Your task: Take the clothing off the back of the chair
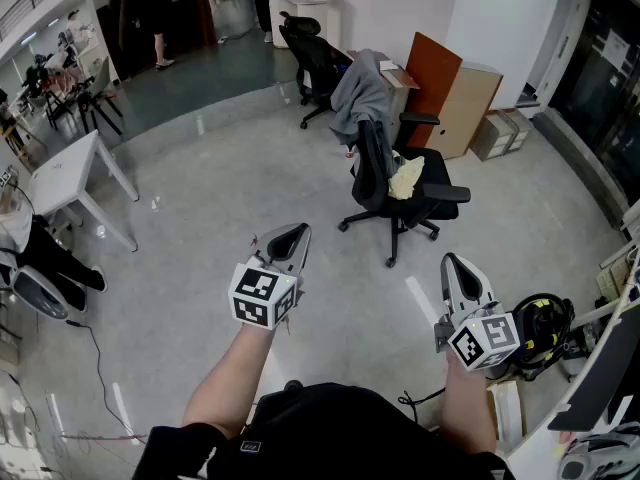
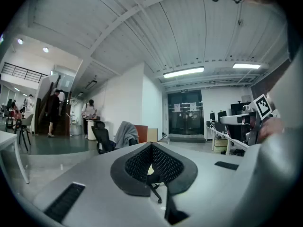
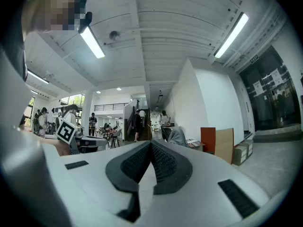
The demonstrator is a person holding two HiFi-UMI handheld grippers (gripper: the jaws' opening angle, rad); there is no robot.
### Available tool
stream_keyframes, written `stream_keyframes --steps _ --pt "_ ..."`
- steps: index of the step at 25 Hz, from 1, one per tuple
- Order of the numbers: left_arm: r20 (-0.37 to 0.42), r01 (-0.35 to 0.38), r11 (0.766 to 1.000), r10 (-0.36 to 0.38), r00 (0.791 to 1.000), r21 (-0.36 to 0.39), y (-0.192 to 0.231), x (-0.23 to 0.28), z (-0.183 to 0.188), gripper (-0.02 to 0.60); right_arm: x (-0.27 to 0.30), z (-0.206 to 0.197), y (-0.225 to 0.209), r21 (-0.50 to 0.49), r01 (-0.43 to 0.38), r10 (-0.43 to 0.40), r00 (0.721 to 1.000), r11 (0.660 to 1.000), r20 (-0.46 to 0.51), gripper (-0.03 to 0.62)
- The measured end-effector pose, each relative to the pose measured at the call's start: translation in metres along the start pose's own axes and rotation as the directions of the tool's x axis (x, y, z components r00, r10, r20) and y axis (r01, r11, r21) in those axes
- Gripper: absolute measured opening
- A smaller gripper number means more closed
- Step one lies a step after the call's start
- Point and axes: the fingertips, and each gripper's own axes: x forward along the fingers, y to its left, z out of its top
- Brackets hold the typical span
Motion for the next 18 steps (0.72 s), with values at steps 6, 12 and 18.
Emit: stream_keyframes --steps 6,12,18 --pt "0.003 -0.006 1.000 0.006 1.000 0.000 -0.009 -0.004 0.003 0.003 -0.012 -0.008 0.003 0.003 -0.009 0.009 1.000 1.000 -0.021 0.012" --pt "0.016 -0.027 0.999 0.027 1.000 -0.021 -0.022 -0.003 0.007 0.003 -0.034 -0.021 -0.014 0.065 0.018 -0.015 0.999 0.998 -0.038 0.012" --pt "0.012 -0.010 1.000 0.010 1.000 -0.023 -0.061 0.008 0.000 0.003 -0.063 -0.030 -0.031 0.088 0.005 -0.002 0.999 0.996 -0.035 0.012"
